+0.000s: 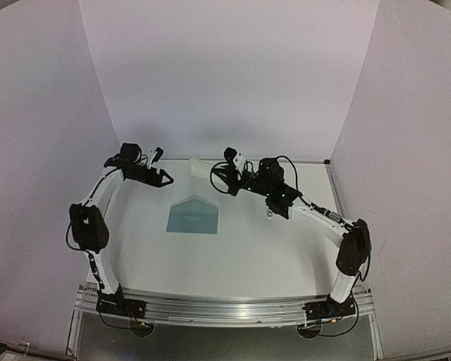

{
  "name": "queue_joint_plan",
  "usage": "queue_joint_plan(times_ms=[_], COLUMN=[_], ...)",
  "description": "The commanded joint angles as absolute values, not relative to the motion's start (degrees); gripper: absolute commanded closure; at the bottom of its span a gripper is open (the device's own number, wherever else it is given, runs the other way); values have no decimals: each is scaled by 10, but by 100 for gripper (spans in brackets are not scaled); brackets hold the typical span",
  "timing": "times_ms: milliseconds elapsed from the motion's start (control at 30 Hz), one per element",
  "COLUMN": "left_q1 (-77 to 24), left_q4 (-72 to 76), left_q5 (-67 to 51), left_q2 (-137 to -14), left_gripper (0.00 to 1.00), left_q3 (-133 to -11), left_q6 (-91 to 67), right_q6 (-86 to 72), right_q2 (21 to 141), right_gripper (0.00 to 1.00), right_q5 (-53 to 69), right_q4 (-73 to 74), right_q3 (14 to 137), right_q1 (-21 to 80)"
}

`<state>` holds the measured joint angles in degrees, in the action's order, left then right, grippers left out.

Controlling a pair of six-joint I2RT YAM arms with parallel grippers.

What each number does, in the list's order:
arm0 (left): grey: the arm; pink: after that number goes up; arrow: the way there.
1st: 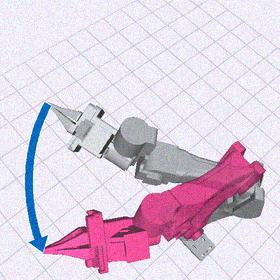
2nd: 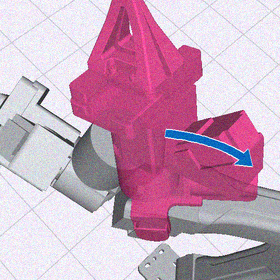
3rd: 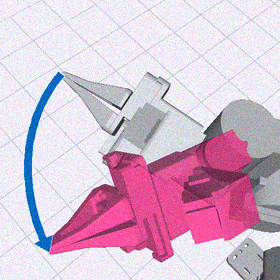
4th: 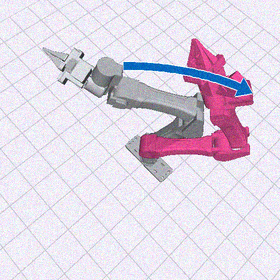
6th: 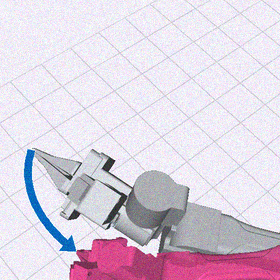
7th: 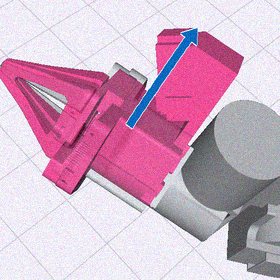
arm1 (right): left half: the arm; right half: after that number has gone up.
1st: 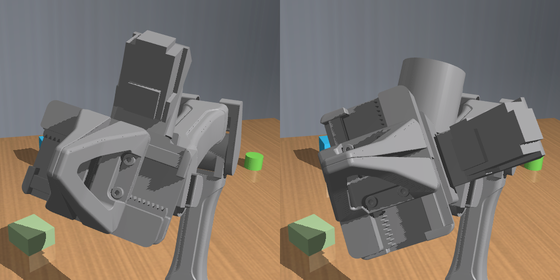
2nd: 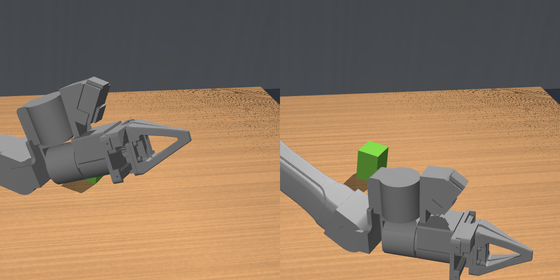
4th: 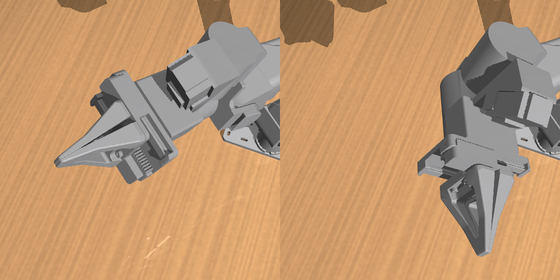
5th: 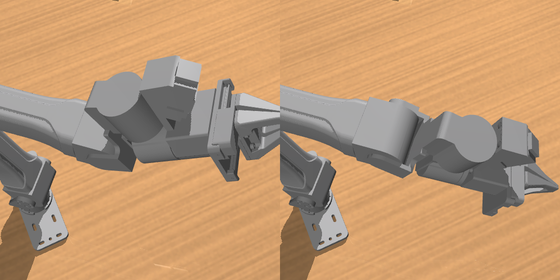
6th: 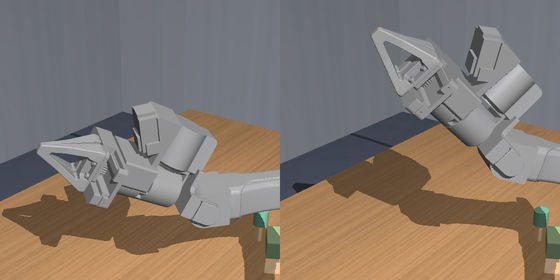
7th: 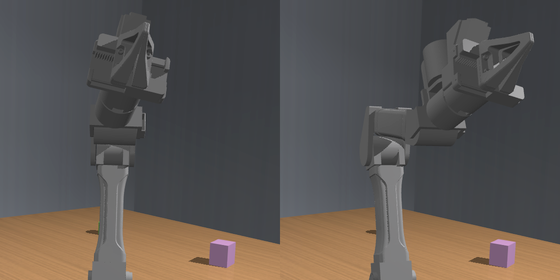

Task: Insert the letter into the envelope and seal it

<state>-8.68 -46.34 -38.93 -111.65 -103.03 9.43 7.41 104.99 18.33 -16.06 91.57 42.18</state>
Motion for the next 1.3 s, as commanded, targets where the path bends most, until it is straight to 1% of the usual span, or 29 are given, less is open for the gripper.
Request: queue_joint_plan(times_ms=[0,167,300,433,533,700,900,1167,1200,1233,1267], left_q1=[-89,-91,-103,-113,-118,-141,-151,-166,-168,-169,-170], left_q4=[-664,-630,-627,-642,-687,-680,-699,-681,-678,-674,-669], left_q5=[-311,-274,-275,-291,-326,-317,-321,-299,-294,-288,-282], left_q2=[-1271,-1372,-1414,-1465,-1510,-1505,-1496,-1463,-1461,-1461,-1462], left_gripper=[2,1,1,1,5,11,22,44,47,53,62], left_q3=[-1208,-1302,-1322,-1343,-1380,-1338,-1317,-1242,-1236,-1234,-1234], left_q6=[228,276,341,348,352,371,398,431,431,431,428], right_q6=[85,72,56,30,15,2,-21,-18,-19,-20,-21], right_q2=[1028,1021,1022,1026,1026,1020,1014,1006,1006,1007,1007], right_gripper=[100,100,100,100,100,100,100,100,100,100,100], right_q5=[169,184,189,196,200,201,198,190,189,189,189], right_q4=[-177,-178,-179,-185,-190,-194,-199,-201,-201,-202,-202], right_q3=[877,849,833,824,819,812,805,798,799,799,799], right_q1=[407,404,403,403,403,403,403,403,403,403,403])
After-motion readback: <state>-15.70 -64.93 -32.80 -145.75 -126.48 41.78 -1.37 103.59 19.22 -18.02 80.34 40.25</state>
